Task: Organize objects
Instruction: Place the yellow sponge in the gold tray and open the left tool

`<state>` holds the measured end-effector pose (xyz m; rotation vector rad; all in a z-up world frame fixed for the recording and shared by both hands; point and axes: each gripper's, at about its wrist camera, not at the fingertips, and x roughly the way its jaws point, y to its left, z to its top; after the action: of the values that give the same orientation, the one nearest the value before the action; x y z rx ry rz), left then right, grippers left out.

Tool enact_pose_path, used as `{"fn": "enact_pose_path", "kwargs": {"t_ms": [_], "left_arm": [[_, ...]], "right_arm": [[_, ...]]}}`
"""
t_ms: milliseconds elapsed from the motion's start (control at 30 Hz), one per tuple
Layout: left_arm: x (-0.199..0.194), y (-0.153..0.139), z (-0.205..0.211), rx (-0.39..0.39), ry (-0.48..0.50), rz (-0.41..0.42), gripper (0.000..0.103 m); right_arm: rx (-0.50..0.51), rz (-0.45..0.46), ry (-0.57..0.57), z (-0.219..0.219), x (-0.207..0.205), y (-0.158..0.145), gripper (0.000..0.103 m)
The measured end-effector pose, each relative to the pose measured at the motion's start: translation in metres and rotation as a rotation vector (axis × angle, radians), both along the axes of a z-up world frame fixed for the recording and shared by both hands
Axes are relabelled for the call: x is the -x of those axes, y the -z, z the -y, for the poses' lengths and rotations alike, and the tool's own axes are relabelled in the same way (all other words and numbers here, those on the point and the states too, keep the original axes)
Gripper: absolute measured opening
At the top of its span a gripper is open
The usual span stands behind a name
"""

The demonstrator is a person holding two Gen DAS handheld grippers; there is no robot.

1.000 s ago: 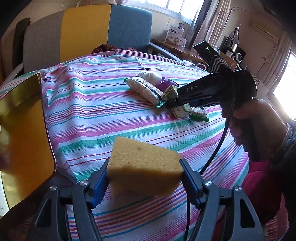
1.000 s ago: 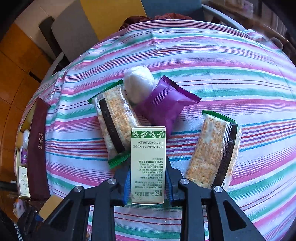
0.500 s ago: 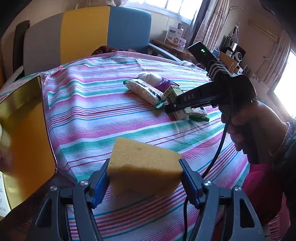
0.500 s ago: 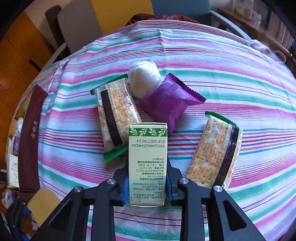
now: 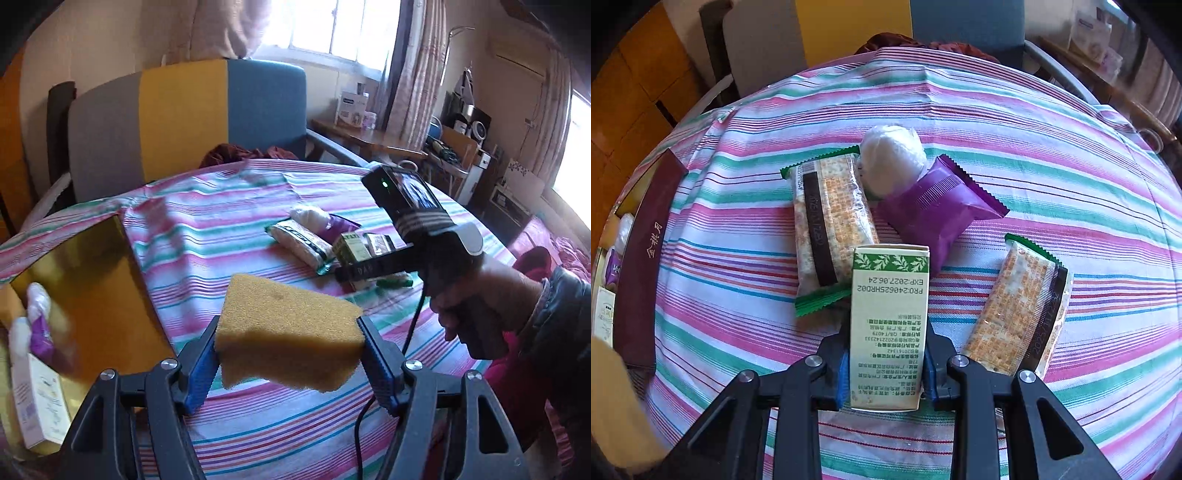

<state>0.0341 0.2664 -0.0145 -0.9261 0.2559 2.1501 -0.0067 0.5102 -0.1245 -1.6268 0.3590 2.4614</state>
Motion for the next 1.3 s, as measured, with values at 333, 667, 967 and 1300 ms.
{"fn": "enact_pose_path", "kwargs": {"t_ms": [333,667,967,1300], "left_arm": [[0.009,-0.009,0.025,0.0,-0.073,-0.014,0.071],[0.069,0.0,0.076,-0.112,-0.193,0.208,0.071],[0.174,0.004,0.142,-0.148,-0.403,0.256,0.071],[0.266,0.047,0.161,-0.086,-0.554,0.345,0.074]], "right_arm": [[-0.032,-0.006,-0.015,0.01,-0.002,0.0,0.031],[-0.061,-0.004,-0.027,0.015,-0.006,-0.002,0.031],[-0.073,0.003,-0.036,0.018,-0.007,-0.003,0.031],[-0.076,0.006,-0.041,0.017,-0.001,-0.001,0.031]]}}
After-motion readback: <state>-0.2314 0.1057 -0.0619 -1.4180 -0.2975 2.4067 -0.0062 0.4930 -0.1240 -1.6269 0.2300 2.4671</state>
